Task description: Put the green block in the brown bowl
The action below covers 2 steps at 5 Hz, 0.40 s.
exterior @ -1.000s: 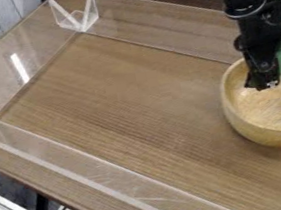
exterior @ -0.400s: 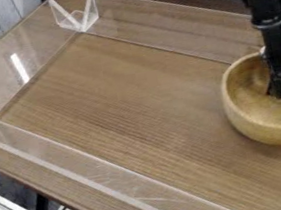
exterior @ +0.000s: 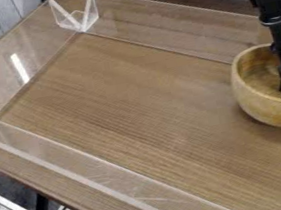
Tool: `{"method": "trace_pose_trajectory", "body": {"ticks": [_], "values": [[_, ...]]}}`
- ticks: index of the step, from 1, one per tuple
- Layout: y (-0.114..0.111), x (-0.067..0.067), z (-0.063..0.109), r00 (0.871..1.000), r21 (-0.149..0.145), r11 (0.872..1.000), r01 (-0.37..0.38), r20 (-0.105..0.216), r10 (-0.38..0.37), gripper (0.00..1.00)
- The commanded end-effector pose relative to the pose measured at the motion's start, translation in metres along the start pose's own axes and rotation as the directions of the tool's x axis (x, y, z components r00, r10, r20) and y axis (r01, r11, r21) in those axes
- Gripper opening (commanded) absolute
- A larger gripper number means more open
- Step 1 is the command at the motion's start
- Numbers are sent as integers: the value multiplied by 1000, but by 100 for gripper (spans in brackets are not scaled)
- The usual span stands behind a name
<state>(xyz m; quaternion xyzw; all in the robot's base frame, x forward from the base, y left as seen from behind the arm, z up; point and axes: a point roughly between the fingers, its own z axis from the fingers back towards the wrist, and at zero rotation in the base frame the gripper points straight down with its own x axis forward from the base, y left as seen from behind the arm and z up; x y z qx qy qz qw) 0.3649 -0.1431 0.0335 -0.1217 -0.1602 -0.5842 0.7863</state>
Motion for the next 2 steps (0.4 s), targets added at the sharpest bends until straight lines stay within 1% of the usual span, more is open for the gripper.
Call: {"method": "trace_pose_trajectory", "body": {"ticks": [1,2], "values": [[2,0,1,996,17,996,-87,8,87,100],[-2,-6,-3,984,11,984,-179,1,179,100]]}}
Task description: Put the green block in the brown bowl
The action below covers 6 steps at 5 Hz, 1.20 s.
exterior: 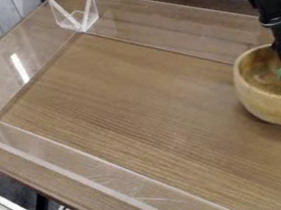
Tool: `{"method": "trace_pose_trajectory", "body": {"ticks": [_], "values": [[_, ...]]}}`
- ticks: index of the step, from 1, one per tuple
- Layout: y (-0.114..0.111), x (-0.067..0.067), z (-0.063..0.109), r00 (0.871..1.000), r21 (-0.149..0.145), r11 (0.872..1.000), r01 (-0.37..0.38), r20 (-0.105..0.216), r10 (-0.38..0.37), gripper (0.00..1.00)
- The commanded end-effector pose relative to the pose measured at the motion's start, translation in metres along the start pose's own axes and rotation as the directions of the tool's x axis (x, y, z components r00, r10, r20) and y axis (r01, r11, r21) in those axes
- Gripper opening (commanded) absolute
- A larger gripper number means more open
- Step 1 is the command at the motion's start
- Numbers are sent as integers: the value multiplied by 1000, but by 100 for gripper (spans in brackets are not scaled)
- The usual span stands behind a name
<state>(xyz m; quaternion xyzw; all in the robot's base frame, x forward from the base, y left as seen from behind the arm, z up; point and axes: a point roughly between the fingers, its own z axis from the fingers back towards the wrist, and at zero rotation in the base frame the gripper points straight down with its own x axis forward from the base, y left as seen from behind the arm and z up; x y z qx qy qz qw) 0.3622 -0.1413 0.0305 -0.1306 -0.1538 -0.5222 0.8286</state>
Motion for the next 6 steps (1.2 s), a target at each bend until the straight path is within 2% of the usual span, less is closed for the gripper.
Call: {"method": "trace_pose_trajectory", "body": {"ticks": [1,2,3,4,6], "values": [[6,-7,-6,999,12,999,-32,-7,33,100],[11,-10,-10,999,22,999,-35,-12,35,100],[10,-13,-16,997,-17,998,-68,-48,67,100],[10,-16,-21,993,-46,994,-95,-81,91,0],[10,-26,-17,983,-55,994,-96,-165,86,0]]}}
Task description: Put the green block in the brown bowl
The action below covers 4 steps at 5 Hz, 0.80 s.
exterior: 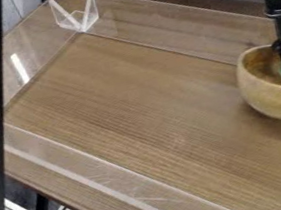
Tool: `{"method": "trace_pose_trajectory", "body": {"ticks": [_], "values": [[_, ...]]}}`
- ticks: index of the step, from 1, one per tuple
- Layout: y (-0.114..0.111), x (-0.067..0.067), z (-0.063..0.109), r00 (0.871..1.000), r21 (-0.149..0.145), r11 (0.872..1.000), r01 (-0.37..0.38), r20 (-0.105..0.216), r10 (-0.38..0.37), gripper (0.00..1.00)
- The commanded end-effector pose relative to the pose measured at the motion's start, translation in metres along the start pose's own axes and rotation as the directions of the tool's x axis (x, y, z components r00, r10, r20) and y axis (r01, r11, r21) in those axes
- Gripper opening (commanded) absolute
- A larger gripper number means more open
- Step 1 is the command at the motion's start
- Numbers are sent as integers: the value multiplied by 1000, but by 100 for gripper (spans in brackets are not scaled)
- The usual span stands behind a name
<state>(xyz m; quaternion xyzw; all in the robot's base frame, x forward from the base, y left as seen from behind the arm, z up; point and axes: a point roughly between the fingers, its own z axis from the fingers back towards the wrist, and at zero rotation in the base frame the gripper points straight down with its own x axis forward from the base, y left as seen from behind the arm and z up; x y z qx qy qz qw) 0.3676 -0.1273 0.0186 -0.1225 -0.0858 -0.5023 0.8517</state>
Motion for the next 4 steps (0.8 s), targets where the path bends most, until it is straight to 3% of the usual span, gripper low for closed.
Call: {"method": "trace_pose_trajectory", "body": {"ticks": [1,2,4], "values": [[0,-10,-9,999,-2,1000,-23,-34,23,0],[-2,-8,-2,999,-27,1000,-14,-52,12,100],[-6,-4,13,996,-80,997,2,-85,-9,100]]}}
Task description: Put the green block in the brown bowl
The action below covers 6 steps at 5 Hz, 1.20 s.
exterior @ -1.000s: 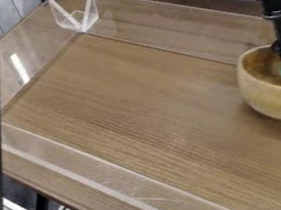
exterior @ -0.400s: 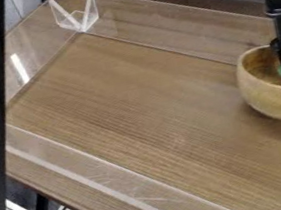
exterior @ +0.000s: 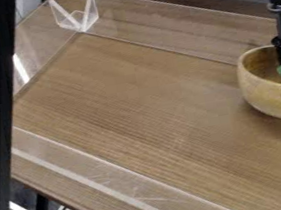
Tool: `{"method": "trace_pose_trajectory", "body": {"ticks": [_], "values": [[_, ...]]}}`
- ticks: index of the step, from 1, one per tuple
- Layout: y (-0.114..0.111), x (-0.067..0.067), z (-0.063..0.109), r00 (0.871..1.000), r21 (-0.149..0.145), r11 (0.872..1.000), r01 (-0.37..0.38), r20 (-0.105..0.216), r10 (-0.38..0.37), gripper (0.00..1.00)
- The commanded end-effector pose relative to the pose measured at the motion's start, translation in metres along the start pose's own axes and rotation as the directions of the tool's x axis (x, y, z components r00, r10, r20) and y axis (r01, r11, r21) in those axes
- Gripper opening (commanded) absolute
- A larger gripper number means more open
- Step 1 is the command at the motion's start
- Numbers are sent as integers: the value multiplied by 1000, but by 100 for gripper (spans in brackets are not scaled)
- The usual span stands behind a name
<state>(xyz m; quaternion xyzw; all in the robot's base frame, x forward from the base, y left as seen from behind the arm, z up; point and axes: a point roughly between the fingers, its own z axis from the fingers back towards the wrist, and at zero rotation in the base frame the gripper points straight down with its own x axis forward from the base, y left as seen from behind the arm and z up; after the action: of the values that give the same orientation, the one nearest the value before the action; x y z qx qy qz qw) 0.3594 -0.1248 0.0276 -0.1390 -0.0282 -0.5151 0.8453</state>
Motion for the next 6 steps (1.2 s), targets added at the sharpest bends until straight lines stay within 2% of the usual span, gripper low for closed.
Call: {"method": "trace_pose_trajectory", "body": {"ticks": [1,2,4,6], "values": [[0,-4,-2,1000,2,1000,1,3,-1,100],[0,-8,-7,1000,-6,1000,8,8,-8,100],[1,-8,-8,1000,65,998,4,24,-5,100],[6,-8,-3,996,89,994,-65,64,59,100]]}}
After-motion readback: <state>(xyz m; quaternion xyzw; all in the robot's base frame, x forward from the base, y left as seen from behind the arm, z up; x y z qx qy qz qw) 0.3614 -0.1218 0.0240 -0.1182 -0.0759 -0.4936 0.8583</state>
